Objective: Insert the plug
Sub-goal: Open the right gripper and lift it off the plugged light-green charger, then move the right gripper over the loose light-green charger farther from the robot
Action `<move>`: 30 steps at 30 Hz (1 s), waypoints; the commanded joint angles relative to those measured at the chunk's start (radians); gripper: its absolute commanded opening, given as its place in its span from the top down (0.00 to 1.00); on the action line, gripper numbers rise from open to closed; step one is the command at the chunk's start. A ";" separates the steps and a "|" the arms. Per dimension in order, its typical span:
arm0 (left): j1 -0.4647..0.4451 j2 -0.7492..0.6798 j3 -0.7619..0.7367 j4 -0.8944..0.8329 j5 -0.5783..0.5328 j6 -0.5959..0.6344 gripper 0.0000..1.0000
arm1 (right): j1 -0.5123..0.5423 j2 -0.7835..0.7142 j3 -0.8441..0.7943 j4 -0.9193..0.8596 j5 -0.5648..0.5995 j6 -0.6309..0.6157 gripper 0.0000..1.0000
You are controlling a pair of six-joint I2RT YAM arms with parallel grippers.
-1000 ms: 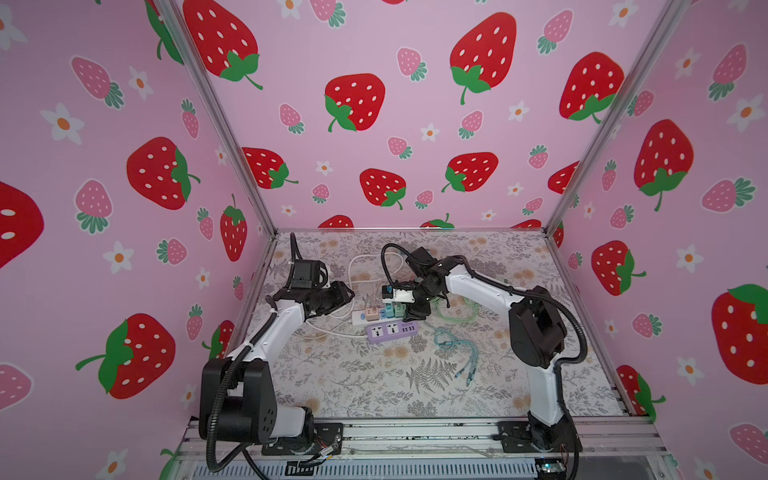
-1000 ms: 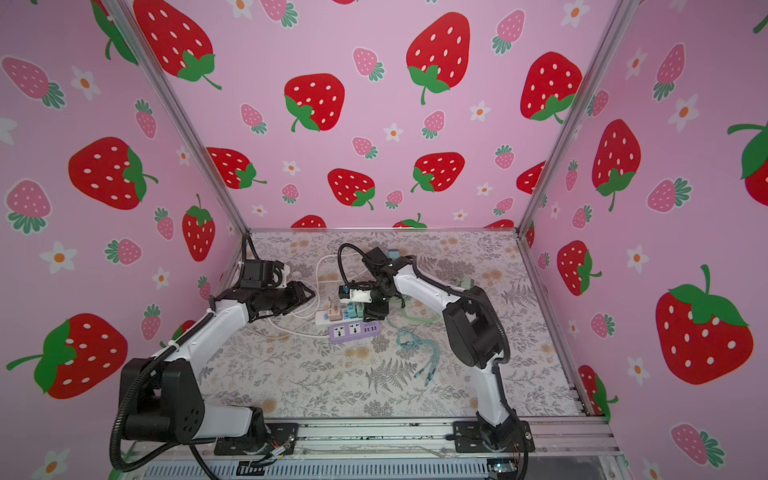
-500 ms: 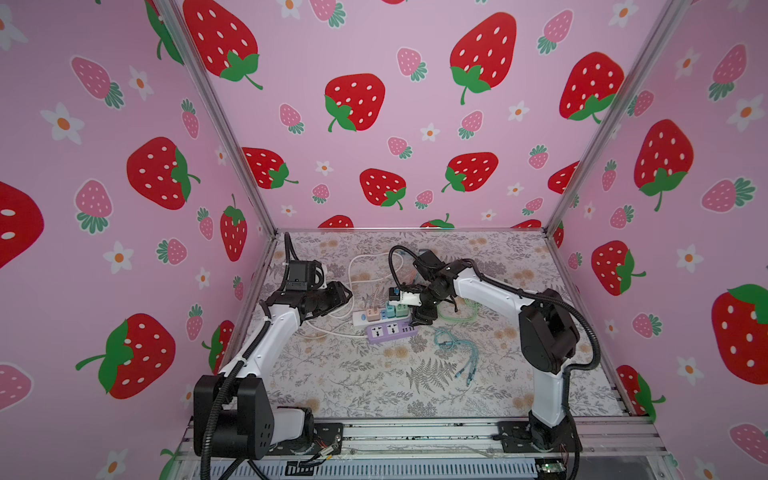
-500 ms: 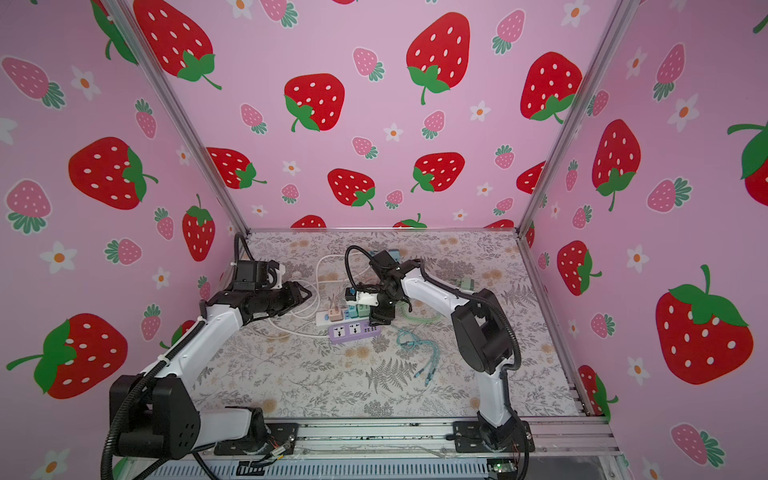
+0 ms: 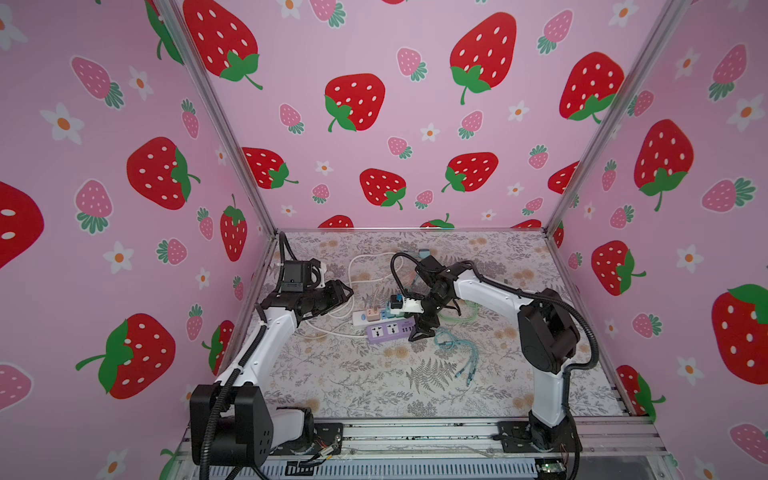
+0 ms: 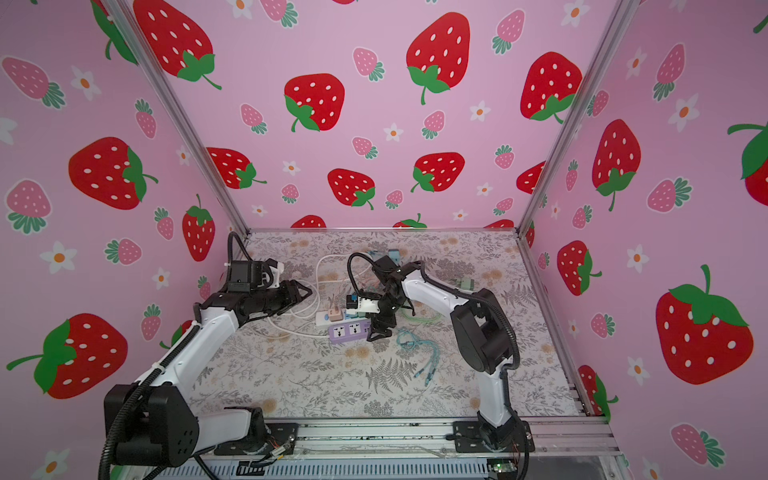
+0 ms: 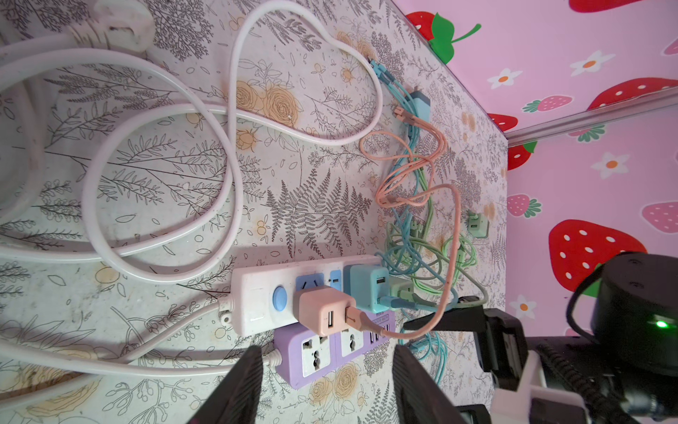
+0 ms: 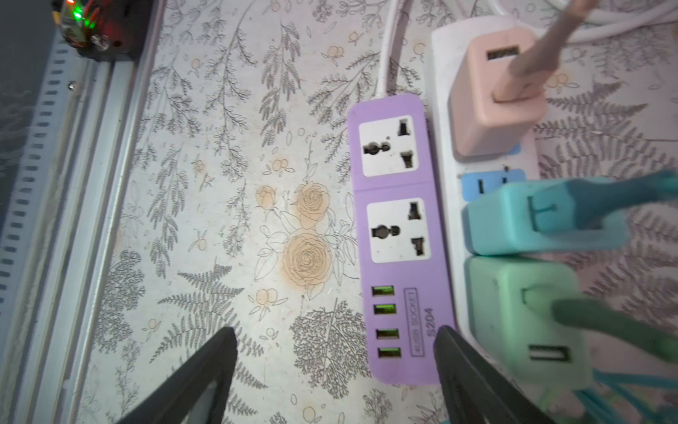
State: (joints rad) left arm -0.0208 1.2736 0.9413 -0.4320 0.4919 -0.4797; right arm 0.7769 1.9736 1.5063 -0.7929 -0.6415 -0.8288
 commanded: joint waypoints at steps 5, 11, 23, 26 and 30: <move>0.016 -0.038 0.035 -0.036 0.048 -0.004 0.40 | -0.026 -0.073 -0.021 -0.051 -0.239 -0.085 0.13; 0.024 -0.064 0.037 -0.043 0.047 -0.006 0.39 | -0.080 -0.157 -0.077 0.003 -0.319 -0.020 0.18; 0.024 -0.124 0.031 -0.117 -0.058 0.042 0.30 | -0.200 -0.507 -0.427 0.670 0.239 0.667 0.21; 0.023 -0.134 0.037 -0.137 -0.073 0.051 0.30 | -0.242 -0.504 -0.421 0.666 0.374 0.753 0.23; 0.024 -0.144 0.042 -0.155 -0.082 0.064 0.30 | -0.277 -0.505 -0.427 0.660 0.546 0.777 0.28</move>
State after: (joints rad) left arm -0.0032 1.1458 0.9417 -0.5468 0.4297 -0.4416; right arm 0.5198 1.4761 1.0924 -0.1581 -0.2852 -0.1390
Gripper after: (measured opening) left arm 0.703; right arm 0.730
